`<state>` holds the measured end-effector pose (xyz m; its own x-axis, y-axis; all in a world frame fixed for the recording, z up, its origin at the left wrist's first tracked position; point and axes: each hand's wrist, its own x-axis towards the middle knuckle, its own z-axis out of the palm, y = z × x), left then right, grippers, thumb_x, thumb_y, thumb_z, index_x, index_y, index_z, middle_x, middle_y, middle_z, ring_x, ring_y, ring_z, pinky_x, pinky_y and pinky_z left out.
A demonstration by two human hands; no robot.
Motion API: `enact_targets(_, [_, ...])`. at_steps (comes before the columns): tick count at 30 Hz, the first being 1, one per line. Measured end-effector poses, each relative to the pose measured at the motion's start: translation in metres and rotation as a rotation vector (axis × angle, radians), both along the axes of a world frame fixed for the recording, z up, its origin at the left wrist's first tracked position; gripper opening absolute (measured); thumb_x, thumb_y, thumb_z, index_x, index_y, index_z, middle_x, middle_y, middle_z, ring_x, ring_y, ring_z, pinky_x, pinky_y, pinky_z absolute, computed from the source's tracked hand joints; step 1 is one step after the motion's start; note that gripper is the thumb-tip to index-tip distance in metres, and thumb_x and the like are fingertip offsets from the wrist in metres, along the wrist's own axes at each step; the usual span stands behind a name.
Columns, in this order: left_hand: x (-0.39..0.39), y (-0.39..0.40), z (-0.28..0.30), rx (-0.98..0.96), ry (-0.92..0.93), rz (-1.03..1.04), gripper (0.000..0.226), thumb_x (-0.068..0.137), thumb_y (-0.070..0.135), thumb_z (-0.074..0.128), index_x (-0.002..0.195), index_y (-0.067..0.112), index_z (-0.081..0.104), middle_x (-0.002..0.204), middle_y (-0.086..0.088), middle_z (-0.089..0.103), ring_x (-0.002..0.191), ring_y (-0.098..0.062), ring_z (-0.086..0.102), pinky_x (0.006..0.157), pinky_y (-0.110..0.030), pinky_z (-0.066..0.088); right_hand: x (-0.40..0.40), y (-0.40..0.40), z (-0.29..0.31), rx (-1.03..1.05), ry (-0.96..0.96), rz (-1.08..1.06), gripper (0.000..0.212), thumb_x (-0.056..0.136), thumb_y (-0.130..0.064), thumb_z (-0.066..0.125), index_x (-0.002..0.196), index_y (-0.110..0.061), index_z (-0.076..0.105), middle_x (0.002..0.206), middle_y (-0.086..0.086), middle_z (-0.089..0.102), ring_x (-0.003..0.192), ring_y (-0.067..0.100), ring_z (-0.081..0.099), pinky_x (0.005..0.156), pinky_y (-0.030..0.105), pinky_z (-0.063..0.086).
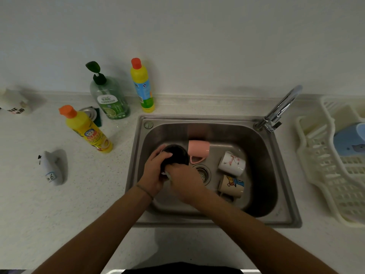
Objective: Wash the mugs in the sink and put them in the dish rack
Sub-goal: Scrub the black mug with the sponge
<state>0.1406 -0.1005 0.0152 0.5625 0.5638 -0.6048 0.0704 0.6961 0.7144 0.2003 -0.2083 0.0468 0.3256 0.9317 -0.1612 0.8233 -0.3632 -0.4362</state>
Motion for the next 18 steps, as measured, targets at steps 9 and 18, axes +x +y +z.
enact_targets(9, [0.001,-0.002,0.009,0.068,0.117,-0.068,0.046,0.073,0.025,0.073,0.119,0.023,0.073,0.118,-0.014,0.072,0.116,-0.036,0.064,0.078,-0.041,0.058,0.013,-0.001,0.000,-0.060,-0.033,0.096,0.027,0.097,-0.028,0.052,0.117,-0.014,0.064,0.111,0.008,0.069,0.096,0.029,0.065,0.077,0.046,0.055])
enact_targets(18, [0.005,0.005,0.012,0.137,0.143,-0.058,0.067,0.051,0.035,0.079,0.116,0.021,0.077,0.117,-0.015,0.074,0.114,-0.035,0.067,0.089,-0.048,0.060,0.004,0.006,0.005,0.029,0.149,-0.044,0.023,0.097,-0.024,0.054,0.110,-0.008,0.065,0.107,0.011,0.068,0.096,0.031,0.064,0.083,0.046,0.052])
